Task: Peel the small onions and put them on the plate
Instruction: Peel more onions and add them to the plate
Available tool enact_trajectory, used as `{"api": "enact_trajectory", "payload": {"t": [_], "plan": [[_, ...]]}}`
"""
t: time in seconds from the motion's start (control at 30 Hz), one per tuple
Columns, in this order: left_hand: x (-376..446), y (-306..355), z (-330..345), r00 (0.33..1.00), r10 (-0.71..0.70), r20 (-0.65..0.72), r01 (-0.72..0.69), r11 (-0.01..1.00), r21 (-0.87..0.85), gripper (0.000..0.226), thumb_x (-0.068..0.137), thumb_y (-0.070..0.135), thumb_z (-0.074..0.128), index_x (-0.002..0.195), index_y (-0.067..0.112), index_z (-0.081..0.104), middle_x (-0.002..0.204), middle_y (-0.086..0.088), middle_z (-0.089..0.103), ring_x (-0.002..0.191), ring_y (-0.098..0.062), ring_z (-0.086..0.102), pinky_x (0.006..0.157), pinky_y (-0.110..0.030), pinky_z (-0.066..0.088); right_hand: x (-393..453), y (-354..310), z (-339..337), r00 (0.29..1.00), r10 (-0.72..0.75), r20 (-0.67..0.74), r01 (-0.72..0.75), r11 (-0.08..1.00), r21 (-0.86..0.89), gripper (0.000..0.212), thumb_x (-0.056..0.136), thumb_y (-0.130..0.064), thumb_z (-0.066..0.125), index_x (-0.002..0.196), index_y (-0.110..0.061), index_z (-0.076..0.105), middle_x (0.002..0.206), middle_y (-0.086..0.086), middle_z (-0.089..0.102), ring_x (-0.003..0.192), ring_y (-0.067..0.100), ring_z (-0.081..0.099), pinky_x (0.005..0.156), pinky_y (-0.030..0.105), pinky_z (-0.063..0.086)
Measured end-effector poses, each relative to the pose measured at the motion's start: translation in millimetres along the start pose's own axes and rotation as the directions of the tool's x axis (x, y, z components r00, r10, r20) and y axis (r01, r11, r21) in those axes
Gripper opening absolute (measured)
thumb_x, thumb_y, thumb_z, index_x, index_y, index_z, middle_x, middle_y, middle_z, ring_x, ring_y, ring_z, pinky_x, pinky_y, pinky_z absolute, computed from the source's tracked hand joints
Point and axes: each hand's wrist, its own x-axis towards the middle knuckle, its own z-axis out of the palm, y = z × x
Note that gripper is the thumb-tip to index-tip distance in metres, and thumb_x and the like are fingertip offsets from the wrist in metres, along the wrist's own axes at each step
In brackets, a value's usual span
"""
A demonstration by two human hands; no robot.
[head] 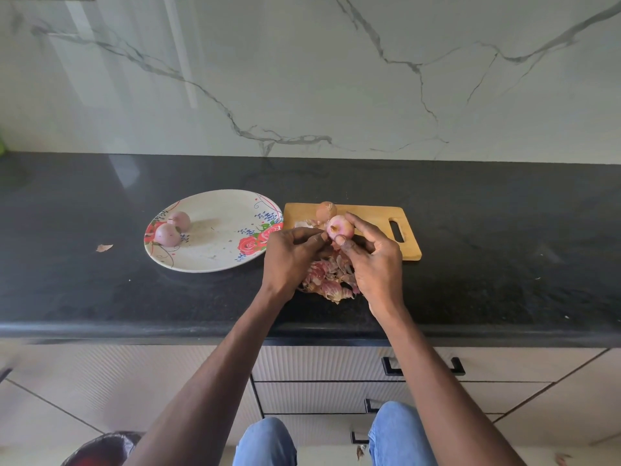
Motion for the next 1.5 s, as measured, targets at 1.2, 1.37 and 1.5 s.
{"api": "enact_trajectory", "payload": {"t": [1.2,1.37,1.5], "plan": [[-1.7,3.1,-0.6,0.992,0.128,0.012,-0.128,0.975,0.18,0.014,0.096,0.007,0.066,0.103,0.001,0.077,0.088,-0.006,0.078,0.08,-0.017,0.076,0.074,-0.027,0.06,-2.1,-3.4,0.5,0.994,-0.11,-0.002,0.108,0.975,-0.192,0.042,0.088,-0.009,0.074,0.129,-0.013,0.067,0.12,-0.012,0.065,0.111,-0.003,0.06,0.096,0.014,0.049],[-5.0,7.5,-0.4,0.988,0.154,0.005,-0.151,0.963,0.223,0.013,0.094,0.006,0.066,0.095,0.004,0.079,0.082,-0.003,0.078,0.075,-0.014,0.075,0.069,-0.024,0.059,-2.5,-2.3,1.6,0.994,-0.109,0.01,0.109,0.976,-0.187,0.043,0.088,-0.009,0.075,0.129,-0.015,0.067,0.118,-0.011,0.067,0.111,-0.003,0.062,0.095,0.014,0.049],[-6.4,11.0,0.1,0.985,0.172,-0.01,-0.164,0.955,0.248,0.012,0.093,0.006,0.066,0.09,0.006,0.079,0.081,-0.003,0.077,0.073,-0.014,0.074,0.069,-0.026,0.06,-2.3,-2.4,1.9,0.995,-0.093,0.027,0.097,0.976,-0.194,0.042,0.089,-0.012,0.074,0.13,-0.016,0.066,0.12,-0.01,0.068,0.114,0.002,0.063,0.095,0.017,0.052]]}}
